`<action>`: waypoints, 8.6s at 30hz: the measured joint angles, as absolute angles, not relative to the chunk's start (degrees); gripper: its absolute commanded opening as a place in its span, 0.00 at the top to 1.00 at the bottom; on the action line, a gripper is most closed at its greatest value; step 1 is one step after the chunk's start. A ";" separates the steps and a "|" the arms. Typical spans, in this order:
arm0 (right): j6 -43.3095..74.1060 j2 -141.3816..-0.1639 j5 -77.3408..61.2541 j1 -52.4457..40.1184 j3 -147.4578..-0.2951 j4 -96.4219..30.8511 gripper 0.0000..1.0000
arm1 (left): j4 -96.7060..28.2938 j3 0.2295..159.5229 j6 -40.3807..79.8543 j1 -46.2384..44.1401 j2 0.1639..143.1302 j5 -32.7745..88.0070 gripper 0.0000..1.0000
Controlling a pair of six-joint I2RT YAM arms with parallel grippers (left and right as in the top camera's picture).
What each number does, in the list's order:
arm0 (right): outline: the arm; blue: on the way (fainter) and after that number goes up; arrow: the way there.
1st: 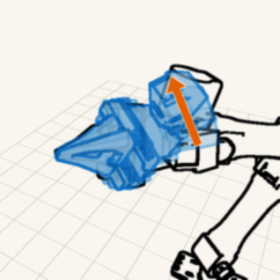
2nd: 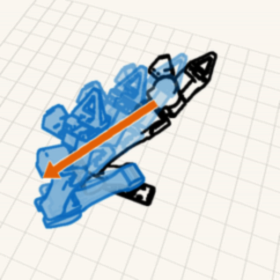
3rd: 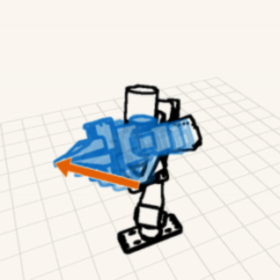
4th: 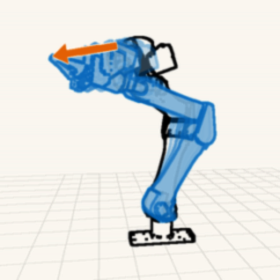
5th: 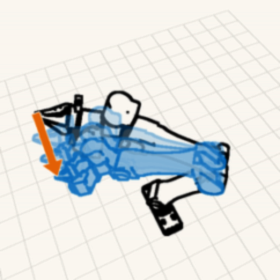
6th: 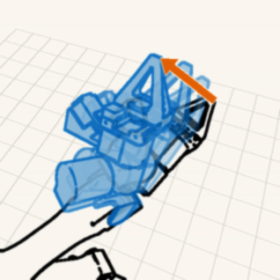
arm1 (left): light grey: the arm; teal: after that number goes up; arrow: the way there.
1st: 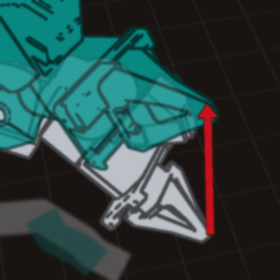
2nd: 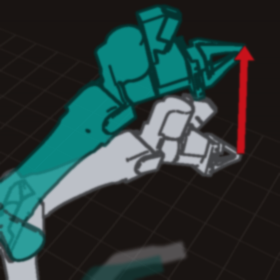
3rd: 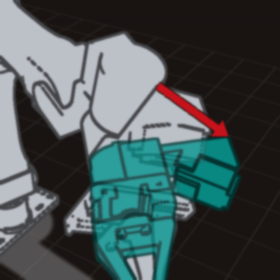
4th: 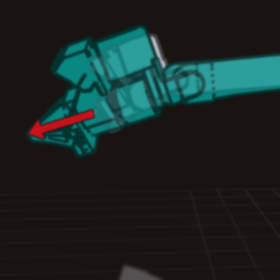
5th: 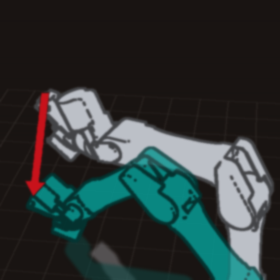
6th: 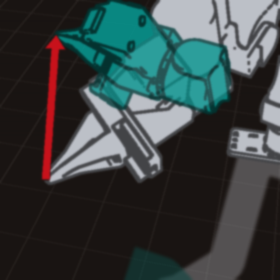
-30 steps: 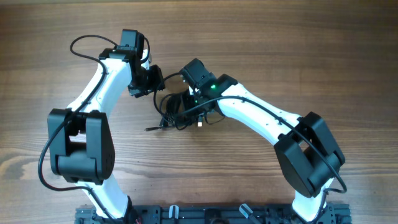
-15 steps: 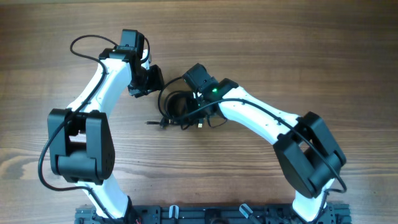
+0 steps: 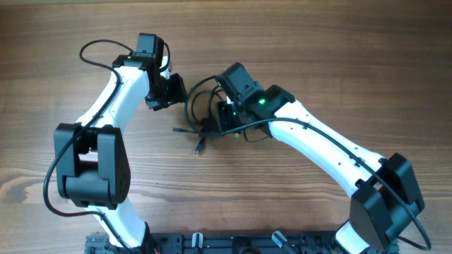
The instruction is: Untangle cables
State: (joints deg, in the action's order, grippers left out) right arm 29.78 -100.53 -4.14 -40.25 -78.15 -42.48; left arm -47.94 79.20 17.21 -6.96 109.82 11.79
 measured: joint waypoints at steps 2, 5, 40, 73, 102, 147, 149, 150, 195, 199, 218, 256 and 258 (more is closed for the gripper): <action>30.22 -100.53 -3.09 -39.88 -78.15 -43.35 0.96 | -47.94 79.20 17.21 -6.96 109.82 11.79 0.45; 30.48 -100.53 -2.07 -39.31 -78.15 -44.36 0.96 | -47.94 79.20 17.21 -6.96 109.82 11.79 0.45; 29.30 -100.53 -18.52 -38.79 -78.15 -35.46 0.96 | -47.94 79.20 17.21 -6.96 109.82 11.77 0.44; 34.33 -100.53 -9.74 -38.00 -78.15 -35.90 0.96 | -62.74 78.91 16.38 -2.09 94.17 35.00 0.96; 34.20 -100.53 -21.21 -37.54 -78.13 -34.09 0.96 | -55.05 75.94 24.36 -11.38 96.07 31.40 0.61; 30.74 -100.53 -27.81 -32.80 -78.13 -35.07 0.96 | -44.07 69.04 32.05 -9.63 96.60 40.80 0.83; 30.74 -100.53 -28.51 -32.80 -78.13 -34.20 0.96 | -44.99 69.04 33.15 -9.63 96.60 41.98 0.81; 30.76 -100.53 -28.56 -32.80 -78.13 -34.02 0.96 | -46.17 68.95 34.06 -9.63 96.60 42.98 0.81; 30.76 -100.53 -29.95 -32.47 -78.13 -33.78 0.96 | -53.12 68.88 49.06 -8.84 96.75 52.51 0.78; 30.76 -100.53 -29.98 -32.42 -78.13 -33.76 0.96 | -53.17 68.88 51.16 -8.88 96.75 52.25 0.79; 30.76 -100.53 -30.02 -32.58 -78.13 -33.39 0.96 | -49.65 68.88 58.30 -9.37 96.75 44.51 0.83; 30.76 -100.53 -29.76 -31.99 -78.13 -33.15 0.96 | -49.45 68.71 63.35 -9.04 96.77 50.89 0.73; 30.76 -100.53 -29.80 -31.99 -78.13 -33.17 0.96 | -49.34 68.71 63.35 -9.04 96.77 50.89 0.74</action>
State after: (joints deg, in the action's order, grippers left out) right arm 30.76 -100.53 -29.80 -31.99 -78.13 -33.17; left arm -49.34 68.71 63.35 -9.04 96.77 50.89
